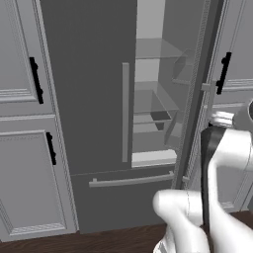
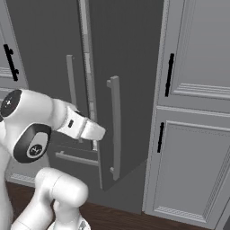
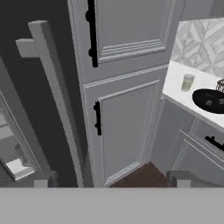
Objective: Grab a lemon wedge from the fridge and one ice cube from the ice bowl, and put them in the glass of lemonade.
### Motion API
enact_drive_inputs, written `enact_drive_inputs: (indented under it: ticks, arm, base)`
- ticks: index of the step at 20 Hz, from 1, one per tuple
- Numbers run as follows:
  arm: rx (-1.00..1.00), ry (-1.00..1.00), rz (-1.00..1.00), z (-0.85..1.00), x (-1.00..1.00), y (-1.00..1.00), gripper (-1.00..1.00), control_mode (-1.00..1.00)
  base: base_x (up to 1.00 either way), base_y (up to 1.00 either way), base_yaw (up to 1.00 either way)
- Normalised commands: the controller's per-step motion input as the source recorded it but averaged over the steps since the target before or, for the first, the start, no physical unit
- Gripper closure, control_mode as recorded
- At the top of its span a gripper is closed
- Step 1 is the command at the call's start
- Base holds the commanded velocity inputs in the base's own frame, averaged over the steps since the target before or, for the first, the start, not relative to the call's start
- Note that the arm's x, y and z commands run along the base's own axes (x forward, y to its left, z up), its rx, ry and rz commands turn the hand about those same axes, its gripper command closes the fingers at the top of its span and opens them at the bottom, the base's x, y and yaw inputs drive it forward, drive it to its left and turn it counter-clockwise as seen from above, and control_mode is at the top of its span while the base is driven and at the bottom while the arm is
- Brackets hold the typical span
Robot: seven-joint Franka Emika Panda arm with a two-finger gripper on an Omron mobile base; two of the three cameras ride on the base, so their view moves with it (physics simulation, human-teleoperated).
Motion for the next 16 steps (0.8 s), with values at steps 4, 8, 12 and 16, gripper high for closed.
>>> enact_drive_inputs:
  ticks: [4, 8, 12, 16]
  arm:
    - [-0.27, 0.53, 0.32, 0.46, 0.05, 1.0, -1.0, -1.0]
    - [-0.26, 0.34, 0.22, -0.02, 0.15, 1.0, -1.0, -1.0]
    - [-0.2, -0.01, 0.1, -0.62, 0.11, 0.86, -1.0, -1.0]
    - [-0.24, -0.01, 0.01, -0.45, 0.85, 0.47, -1.0, -1.0]
  base:
    - [0.0, 0.0, 0.0]
    - [0.0, 0.0, 0.0]
    - [0.0, 0.0, 0.0]
    - [0.0, 0.0, 0.0]
